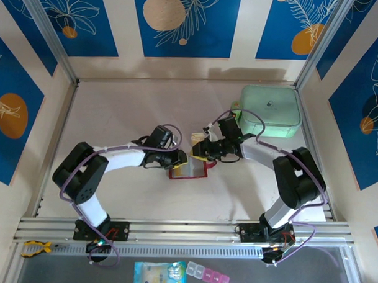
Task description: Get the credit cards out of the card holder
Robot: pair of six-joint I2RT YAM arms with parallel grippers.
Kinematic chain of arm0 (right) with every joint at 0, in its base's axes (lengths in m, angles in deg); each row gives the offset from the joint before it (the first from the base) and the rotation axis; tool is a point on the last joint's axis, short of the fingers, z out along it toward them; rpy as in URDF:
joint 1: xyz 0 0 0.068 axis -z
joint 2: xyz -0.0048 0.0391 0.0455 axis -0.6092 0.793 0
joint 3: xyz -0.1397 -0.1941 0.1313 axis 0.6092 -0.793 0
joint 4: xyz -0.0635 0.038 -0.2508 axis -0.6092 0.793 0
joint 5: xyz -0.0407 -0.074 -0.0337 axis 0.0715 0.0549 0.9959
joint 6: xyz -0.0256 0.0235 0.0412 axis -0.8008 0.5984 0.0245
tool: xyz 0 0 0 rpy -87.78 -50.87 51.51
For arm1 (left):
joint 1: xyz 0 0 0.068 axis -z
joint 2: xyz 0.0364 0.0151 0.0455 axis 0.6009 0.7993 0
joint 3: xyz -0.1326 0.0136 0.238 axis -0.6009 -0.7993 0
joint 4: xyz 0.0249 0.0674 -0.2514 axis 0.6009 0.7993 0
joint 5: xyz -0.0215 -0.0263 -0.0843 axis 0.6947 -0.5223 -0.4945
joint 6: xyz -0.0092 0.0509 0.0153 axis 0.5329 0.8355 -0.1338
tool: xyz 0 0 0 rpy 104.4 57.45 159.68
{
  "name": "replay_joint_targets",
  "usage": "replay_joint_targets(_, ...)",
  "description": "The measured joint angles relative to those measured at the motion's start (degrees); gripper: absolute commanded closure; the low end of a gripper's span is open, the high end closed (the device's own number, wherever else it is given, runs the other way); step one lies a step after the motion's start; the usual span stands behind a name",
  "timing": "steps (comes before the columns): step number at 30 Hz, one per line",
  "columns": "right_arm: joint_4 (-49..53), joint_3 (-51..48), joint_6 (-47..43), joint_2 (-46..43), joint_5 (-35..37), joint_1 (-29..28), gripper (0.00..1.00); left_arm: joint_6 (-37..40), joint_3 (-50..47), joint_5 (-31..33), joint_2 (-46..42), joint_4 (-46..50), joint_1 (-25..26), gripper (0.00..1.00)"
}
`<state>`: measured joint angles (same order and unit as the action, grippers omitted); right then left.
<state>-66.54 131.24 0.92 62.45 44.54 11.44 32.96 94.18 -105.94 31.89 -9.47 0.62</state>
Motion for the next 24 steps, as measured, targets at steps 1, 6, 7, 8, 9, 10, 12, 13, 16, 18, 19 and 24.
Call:
replay_joint_targets(1,0.2,-0.4,0.1,-0.9,0.6,0.3,0.64,0.0,0.3,-0.2,0.0,0.0,0.2,0.7)
replay_joint_targets(6,1.3,-2.6,0.4,-5.5,3.1,2.2,0.63,0.0,2.3,-0.6,0.2,0.0,1.0,0.65)
replay_joint_targets(7,1.5,-3.0,0.4,-6.3,3.5,2.6,0.63,0.1,2.8,-0.7,0.4,0.0,1.2,0.63)
replay_joint_targets(8,1.7,-3.3,0.4,-7.0,3.9,3.0,0.63,0.0,3.4,-0.7,0.7,0.0,1.4,0.62)
replay_joint_targets(9,1.8,-3.7,0.4,-7.8,4.2,3.4,0.62,-0.1,4.0,-0.7,1.0,0.0,1.7,0.61)
replay_joint_targets(10,2.1,-3.9,0.4,-8.4,4.3,3.7,0.62,-0.2,4.3,-0.7,1.3,-0.1,1.8,0.6)
replay_joint_targets(12,3.0,-4.4,0.3,-9.8,4.7,4.4,0.61,-0.3,5.2,-0.7,1.9,-0.5,2.3,0.59)
replay_joint_targets(13,3.5,-4.5,0.3,-10.3,4.9,4.6,0.61,-0.3,5.6,-0.7,2.3,-0.7,2.5,0.58)
replay_joint_targets(16,5.0,-5.1,0.0,-12.1,5.8,5.1,0.61,-0.5,7.0,-0.8,4.5,-1.8,3.0,0.58)
replay_joint_targets(18,6.1,-5.4,-0.1,-13.5,6.3,5.4,0.61,-0.5,7.7,-0.8,6.1,-2.7,3.3,0.58)
replay_joint_targets(19,6.6,-5.5,-0.2,-14.0,6.4,5.5,0.6,-0.6,7.8,-0.8,6.5,-3.0,3.3,0.58)
replay_joint_targets(24,8.9,-5.7,-0.5,-16.0,7.5,5.5,0.6,-1.4,8.6,-1.2,8.8,-4.0,3.4,0.55)
